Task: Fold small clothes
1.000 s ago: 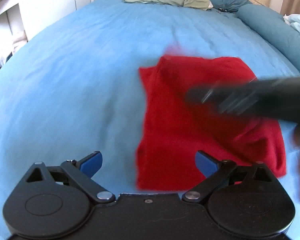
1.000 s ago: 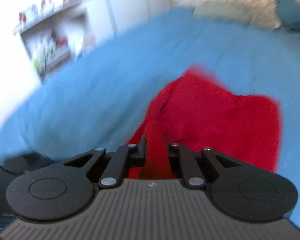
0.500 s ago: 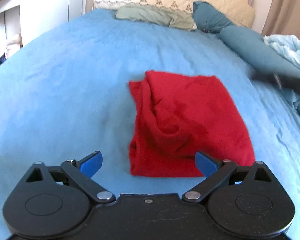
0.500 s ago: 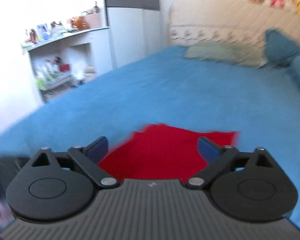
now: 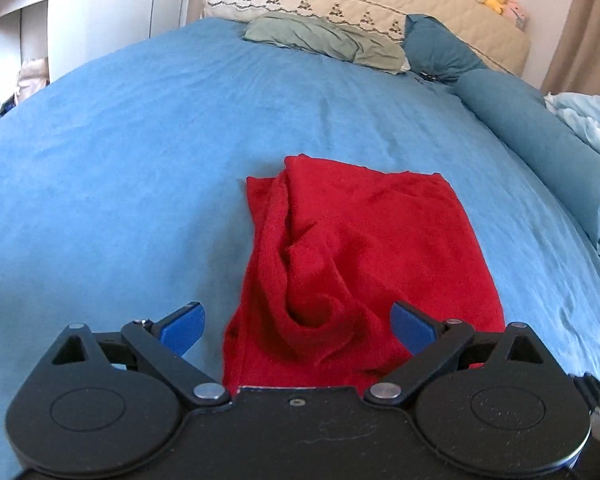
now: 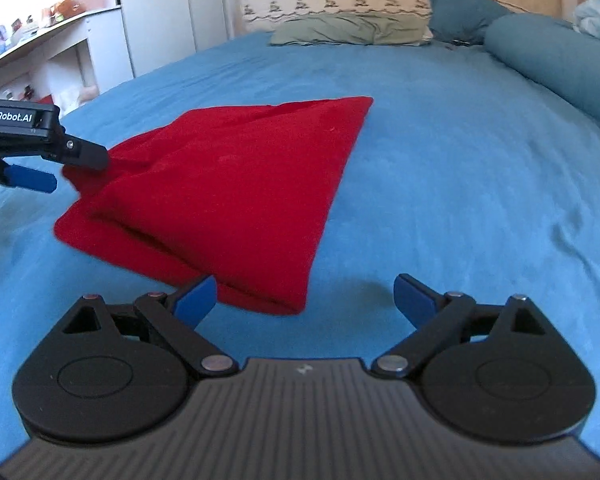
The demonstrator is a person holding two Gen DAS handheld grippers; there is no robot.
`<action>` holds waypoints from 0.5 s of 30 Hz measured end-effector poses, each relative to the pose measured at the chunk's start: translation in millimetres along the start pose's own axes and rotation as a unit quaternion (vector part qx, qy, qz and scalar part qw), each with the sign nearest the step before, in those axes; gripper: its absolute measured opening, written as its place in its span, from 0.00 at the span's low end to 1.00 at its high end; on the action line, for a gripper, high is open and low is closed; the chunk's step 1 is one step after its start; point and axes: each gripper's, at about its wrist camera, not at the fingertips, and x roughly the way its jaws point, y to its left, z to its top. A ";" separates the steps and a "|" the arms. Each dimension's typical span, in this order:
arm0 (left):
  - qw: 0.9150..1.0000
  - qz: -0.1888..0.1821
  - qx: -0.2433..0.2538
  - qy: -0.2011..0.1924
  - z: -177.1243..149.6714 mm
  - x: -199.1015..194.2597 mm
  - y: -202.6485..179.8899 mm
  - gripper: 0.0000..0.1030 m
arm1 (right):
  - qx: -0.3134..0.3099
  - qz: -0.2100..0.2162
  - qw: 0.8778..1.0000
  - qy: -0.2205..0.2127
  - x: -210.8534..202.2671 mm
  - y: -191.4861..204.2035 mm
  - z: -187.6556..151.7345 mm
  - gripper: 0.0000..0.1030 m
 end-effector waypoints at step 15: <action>0.994 0.093 0.038 0.050 -39.7 7.7 45.8 0.96 | -0.059 -0.090 0.994 -0.017 8.0 -17.9 -4.9 1.00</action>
